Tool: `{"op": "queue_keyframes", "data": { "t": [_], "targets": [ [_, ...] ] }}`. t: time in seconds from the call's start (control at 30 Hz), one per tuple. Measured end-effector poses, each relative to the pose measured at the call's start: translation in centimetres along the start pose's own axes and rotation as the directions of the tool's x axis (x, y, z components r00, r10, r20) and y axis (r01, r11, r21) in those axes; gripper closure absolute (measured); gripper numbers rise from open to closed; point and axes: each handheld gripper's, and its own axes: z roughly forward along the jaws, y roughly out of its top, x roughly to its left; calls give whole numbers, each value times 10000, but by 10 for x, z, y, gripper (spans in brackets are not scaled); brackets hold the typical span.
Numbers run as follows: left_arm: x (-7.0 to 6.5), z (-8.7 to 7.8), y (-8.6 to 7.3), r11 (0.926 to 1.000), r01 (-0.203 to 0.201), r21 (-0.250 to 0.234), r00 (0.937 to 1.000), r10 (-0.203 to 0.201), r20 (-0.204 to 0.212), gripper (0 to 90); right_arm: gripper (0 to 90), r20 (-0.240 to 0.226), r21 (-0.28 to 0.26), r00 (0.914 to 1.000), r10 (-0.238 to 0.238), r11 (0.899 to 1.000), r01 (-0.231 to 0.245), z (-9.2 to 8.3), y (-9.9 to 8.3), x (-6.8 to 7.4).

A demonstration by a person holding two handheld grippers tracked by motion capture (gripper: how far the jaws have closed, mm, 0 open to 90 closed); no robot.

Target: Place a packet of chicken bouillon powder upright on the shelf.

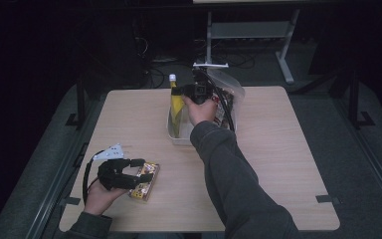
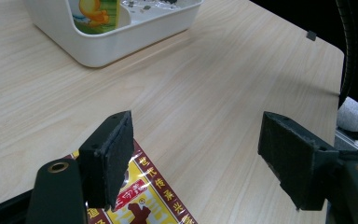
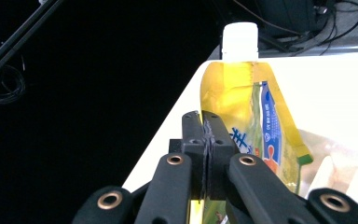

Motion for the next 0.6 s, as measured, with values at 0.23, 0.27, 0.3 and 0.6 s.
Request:
{"op": "queue_keyframes", "data": {
  "t": [0.23, 0.27, 0.3, 0.6],
  "targets": [
    [0, -1, -1, 10000, 35, -36, 10000, -35, 8, 262, 881, 63, 279, 9999, -116, 9995, 115, 6, -2, -2],
    [1, -1, -1, 10000, 44, -38, 10000, -44, 8, 262, 880, 51, 247, 9999, -100, 9996, 99, 6, -3, -2],
    [1, -1, -1, 10000, 43, -28, 10000, -43, 4, 262, 881, 24, 233, 10000, -62, 9997, 61, 6, -3, -3],
    [1, -1, -1, 10000, 31, 0, 10000, -31, -39, 262, 880, 163, 304, 9994, -305, 9991, 300, 1, -2, -5]
  ]
}}
